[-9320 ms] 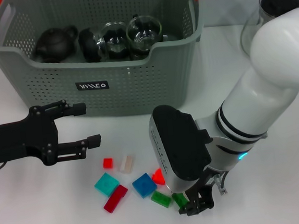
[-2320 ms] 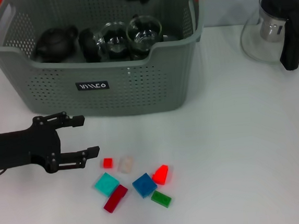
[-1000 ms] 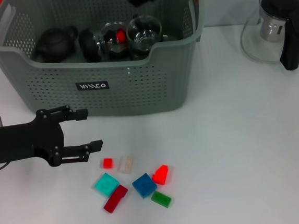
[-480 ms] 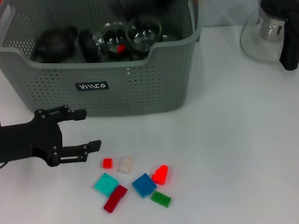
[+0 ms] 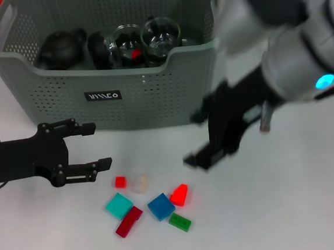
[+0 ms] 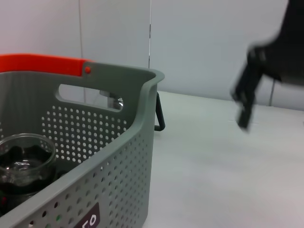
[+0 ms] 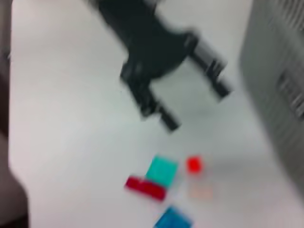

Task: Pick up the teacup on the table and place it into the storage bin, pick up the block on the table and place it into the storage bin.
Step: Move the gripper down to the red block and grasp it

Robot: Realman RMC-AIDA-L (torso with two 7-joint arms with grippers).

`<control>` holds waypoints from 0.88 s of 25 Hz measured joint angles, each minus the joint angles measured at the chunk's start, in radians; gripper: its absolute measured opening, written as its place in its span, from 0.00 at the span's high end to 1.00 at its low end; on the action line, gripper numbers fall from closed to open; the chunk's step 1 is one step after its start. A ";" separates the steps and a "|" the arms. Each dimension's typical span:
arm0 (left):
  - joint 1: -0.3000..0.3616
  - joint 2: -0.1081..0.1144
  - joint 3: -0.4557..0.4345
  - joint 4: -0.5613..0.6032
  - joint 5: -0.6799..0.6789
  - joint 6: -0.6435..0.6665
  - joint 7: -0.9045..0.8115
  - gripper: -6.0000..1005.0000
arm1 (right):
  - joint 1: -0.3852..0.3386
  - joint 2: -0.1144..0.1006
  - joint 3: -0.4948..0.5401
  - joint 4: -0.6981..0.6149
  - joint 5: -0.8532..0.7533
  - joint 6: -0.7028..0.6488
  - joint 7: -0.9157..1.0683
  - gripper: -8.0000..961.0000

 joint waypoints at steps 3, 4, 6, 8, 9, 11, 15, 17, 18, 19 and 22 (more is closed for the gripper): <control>0.000 0.000 0.000 0.000 0.002 0.000 0.002 0.17 | 0.038 0.003 -0.061 0.126 -0.004 0.035 0.006 0.14; 0.000 0.000 0.000 0.000 0.002 0.001 0.003 0.17 | 0.052 0.004 -0.083 0.170 -0.005 0.060 0.009 0.14; 0.001 0.000 0.000 0.000 0.002 0.001 0.004 0.17 | 0.076 0.005 -0.126 0.245 -0.007 0.114 0.016 0.14; 0.001 0.000 0.001 0.000 0.002 0.001 0.006 0.17 | 0.102 0.005 -0.161 0.317 -0.009 0.167 0.022 0.14; 0.001 0.000 0.001 -0.001 0.002 0.001 0.006 0.17 | 0.114 0.006 -0.173 0.349 -0.009 0.189 0.022 0.14; 0.001 0.000 0.002 -0.003 0.003 0.000 0.008 0.17 | 0.138 0.008 -0.200 0.411 -0.006 0.235 0.022 0.14; 0.001 0.000 0.003 -0.005 0.003 -0.002 0.009 0.17 | 0.167 0.010 -0.263 0.490 -0.002 0.312 0.022 0.14; 0.002 -0.001 0.003 -0.005 0.002 -0.002 0.011 0.17 | 0.174 0.011 -0.294 0.510 -0.001 0.339 0.022 0.14; 0.002 -0.001 0.002 -0.006 0.002 -0.002 0.012 0.17 | 0.175 0.012 -0.309 0.518 0.001 0.352 0.022 0.14; 0.002 -0.002 0.002 -0.006 0.002 -0.002 0.012 0.17 | 0.177 0.012 -0.324 0.524 0.004 0.365 0.022 0.14; 0.003 -0.003 0.002 -0.006 0.002 -0.003 0.013 0.17 | 0.178 0.012 -0.355 0.534 0.017 0.398 0.021 0.14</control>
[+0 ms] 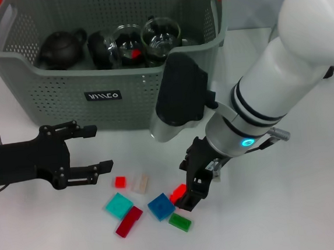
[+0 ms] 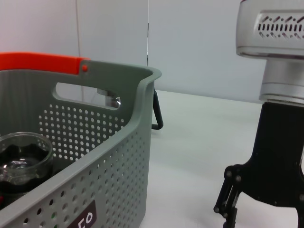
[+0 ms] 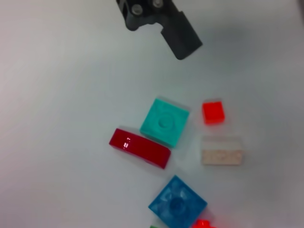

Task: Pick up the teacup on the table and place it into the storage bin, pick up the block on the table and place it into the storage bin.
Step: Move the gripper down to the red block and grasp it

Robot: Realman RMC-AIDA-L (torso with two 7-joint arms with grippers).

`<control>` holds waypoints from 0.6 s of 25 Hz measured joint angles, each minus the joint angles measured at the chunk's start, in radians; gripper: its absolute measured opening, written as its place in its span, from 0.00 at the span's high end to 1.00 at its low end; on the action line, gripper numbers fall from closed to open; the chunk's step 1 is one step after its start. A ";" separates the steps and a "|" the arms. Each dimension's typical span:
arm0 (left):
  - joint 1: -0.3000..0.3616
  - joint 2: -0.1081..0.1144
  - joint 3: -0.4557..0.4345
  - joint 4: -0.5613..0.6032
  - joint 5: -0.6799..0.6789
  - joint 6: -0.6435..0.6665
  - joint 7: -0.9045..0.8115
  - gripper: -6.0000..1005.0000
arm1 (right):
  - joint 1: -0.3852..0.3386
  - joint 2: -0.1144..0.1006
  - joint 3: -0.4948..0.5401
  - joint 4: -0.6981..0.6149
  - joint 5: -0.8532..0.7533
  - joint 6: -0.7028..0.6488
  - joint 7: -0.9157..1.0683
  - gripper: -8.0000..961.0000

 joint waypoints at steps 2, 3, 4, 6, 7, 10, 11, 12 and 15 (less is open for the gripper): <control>0.000 -0.001 0.000 -0.001 0.000 -0.001 0.002 0.17 | 0.000 0.000 -0.012 0.004 0.005 0.014 0.000 0.14; 0.000 -0.001 0.000 -0.001 0.000 -0.001 0.003 0.17 | 0.000 0.000 -0.017 0.006 0.006 0.020 0.000 0.14; 0.001 -0.002 0.000 -0.001 0.000 -0.001 0.004 0.17 | 0.000 0.000 -0.021 0.008 0.006 0.024 0.000 0.14; 0.001 -0.002 0.000 -0.001 -0.001 -0.002 0.005 0.17 | 0.001 0.001 -0.028 0.019 0.007 0.033 0.000 0.14; 0.001 -0.003 0.000 -0.001 -0.002 -0.002 0.006 0.17 | 0.001 0.001 -0.028 0.019 0.007 0.033 0.000 0.14; 0.001 -0.003 0.000 -0.001 -0.003 -0.003 0.006 0.17 | 0.001 0.001 -0.033 0.028 0.007 0.043 0.000 0.14; 0.001 -0.003 0.000 -0.001 -0.003 -0.003 0.006 0.17 | 0.001 0.001 -0.037 0.031 0.007 0.048 0.000 0.14; 0.001 -0.003 0.000 -0.001 -0.003 -0.003 0.006 0.17 | 0.001 0.001 -0.040 0.033 0.007 0.053 0.000 0.14; 0.000 -0.003 0.000 -0.001 -0.004 -0.004 0.006 0.17 | 0.001 0.002 -0.058 0.041 0.008 0.071 0.000 0.15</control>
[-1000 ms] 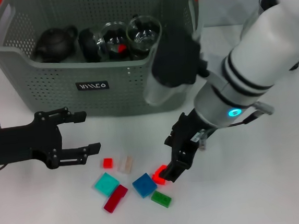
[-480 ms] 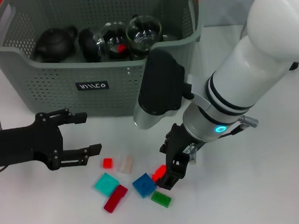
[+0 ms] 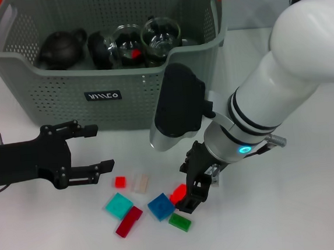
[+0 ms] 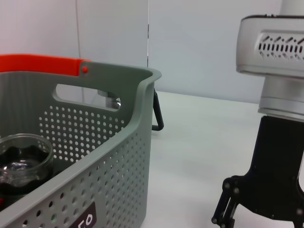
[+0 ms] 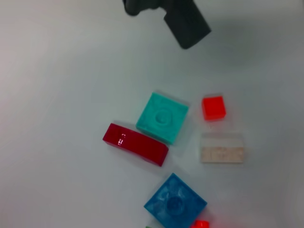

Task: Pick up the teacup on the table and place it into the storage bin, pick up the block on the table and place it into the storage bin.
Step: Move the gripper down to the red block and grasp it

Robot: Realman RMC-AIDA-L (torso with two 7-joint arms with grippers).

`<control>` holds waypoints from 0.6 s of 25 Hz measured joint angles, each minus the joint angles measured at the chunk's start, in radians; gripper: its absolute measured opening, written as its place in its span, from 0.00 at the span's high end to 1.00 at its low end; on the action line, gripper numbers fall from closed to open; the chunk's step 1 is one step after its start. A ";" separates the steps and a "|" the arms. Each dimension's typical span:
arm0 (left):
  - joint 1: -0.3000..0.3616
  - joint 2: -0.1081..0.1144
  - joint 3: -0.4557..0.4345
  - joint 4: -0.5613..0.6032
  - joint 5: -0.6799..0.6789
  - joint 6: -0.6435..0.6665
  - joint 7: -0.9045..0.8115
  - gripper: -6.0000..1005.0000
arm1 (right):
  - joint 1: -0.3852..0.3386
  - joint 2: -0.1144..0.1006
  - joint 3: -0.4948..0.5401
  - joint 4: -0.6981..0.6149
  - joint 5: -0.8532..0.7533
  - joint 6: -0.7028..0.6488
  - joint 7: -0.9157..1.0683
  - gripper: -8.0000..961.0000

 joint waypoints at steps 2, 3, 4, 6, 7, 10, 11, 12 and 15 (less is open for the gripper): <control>0.000 -0.001 0.000 0.000 -0.001 0.000 0.000 0.17 | 0.001 0.001 -0.007 0.006 0.001 0.010 0.000 0.16; 0.000 -0.001 0.000 0.000 -0.002 0.000 0.000 0.17 | 0.002 0.002 -0.010 0.010 0.001 0.016 -0.001 0.17; 0.000 -0.001 0.000 0.000 -0.002 0.000 0.000 0.17 | 0.003 0.003 -0.012 0.012 0.001 0.020 -0.001 0.17; 0.000 -0.001 0.000 0.000 -0.002 0.000 0.000 0.17 | 0.004 0.004 -0.017 0.016 0.002 0.026 -0.001 0.18; 0.000 -0.001 0.000 0.000 -0.002 0.000 0.000 0.17 | 0.004 0.004 -0.018 0.016 0.003 0.028 0.000 0.19; 0.000 -0.001 0.000 0.000 -0.002 0.000 0.000 0.17 | 0.004 0.004 -0.021 0.024 0.011 0.038 -0.001 0.21; 0.000 -0.001 0.000 -0.001 -0.002 -0.001 0.001 0.17 | 0.004 0.004 -0.022 0.027 0.013 0.043 -0.001 0.21; 0.000 -0.001 0.000 -0.001 -0.002 -0.001 0.001 0.17 | 0.004 0.004 -0.023 0.030 0.014 0.047 -0.001 0.22; 0.000 -0.001 0.000 -0.001 -0.002 -0.002 0.001 0.17 | 0.004 0.004 -0.028 0.037 0.018 0.051 -0.001 0.23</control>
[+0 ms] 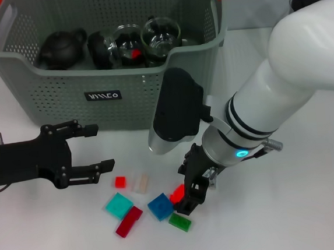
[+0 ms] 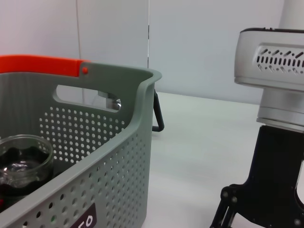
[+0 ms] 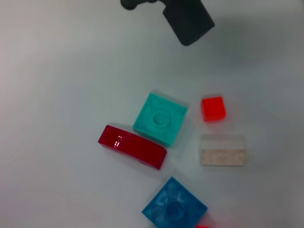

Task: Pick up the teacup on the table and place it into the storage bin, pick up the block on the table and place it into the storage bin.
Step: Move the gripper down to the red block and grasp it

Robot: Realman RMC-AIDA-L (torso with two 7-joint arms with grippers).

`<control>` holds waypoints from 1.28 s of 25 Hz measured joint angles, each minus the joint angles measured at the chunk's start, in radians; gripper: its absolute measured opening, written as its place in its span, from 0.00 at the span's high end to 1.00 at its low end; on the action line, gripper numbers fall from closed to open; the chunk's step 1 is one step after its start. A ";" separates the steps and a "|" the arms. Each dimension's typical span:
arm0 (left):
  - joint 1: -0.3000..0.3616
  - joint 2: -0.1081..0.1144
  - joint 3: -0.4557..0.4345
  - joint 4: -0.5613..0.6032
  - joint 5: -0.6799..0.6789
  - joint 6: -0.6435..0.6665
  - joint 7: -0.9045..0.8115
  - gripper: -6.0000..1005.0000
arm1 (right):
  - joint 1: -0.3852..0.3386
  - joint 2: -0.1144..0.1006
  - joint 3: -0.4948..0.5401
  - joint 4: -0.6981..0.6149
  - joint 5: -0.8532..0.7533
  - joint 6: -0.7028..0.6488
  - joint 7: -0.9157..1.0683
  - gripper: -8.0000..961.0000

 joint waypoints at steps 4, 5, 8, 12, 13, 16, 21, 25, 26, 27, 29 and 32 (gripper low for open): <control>0.000 0.000 0.000 0.000 0.000 0.000 0.000 0.17 | 0.004 0.002 -0.011 0.011 0.010 0.004 0.000 0.26; 0.000 0.000 0.000 0.000 0.000 0.000 0.000 0.17 | 0.005 0.002 -0.012 0.016 0.010 0.006 0.000 0.26; 0.000 0.000 0.000 0.000 0.000 0.000 0.000 0.17 | 0.011 0.003 -0.018 0.027 0.018 0.011 0.000 0.28; 0.000 0.000 0.000 0.000 0.000 0.000 0.000 0.17 | 0.013 0.003 -0.022 0.033 0.031 0.020 -0.002 0.30; 0.000 0.000 0.000 0.000 0.000 0.000 0.000 0.17 | 0.013 0.003 -0.022 0.033 0.031 0.021 -0.002 0.31; 0.001 0.000 0.000 0.000 0.000 0.001 0.000 0.17 | 0.013 0.002 -0.023 0.033 0.031 0.022 -0.002 0.43; 0.001 0.000 0.000 0.000 0.000 0.001 0.000 0.17 | 0.014 0.002 -0.030 0.033 0.031 0.023 -0.001 0.43; 0.002 0.000 0.000 0.000 -0.001 0.000 0.000 0.17 | 0.014 0.002 -0.036 0.034 0.032 0.023 0.001 0.45; 0.002 0.000 0.000 0.000 -0.002 0.000 0.000 0.17 | 0.014 0.002 -0.036 0.033 0.032 0.023 0.001 0.46; 0.002 0.000 0.000 0.000 -0.002 0.000 0.000 0.17 | 0.014 0.002 -0.036 0.033 0.032 0.022 0.001 0.47; 0.002 0.000 0.000 0.000 -0.002 0.000 0.000 0.17 | 0.014 0.002 -0.036 0.033 0.032 0.020 0.001 0.48; 0.002 0.000 0.000 0.000 -0.002 0.000 0.000 0.17 | 0.015 0.001 -0.036 0.033 0.031 0.016 0.001 0.50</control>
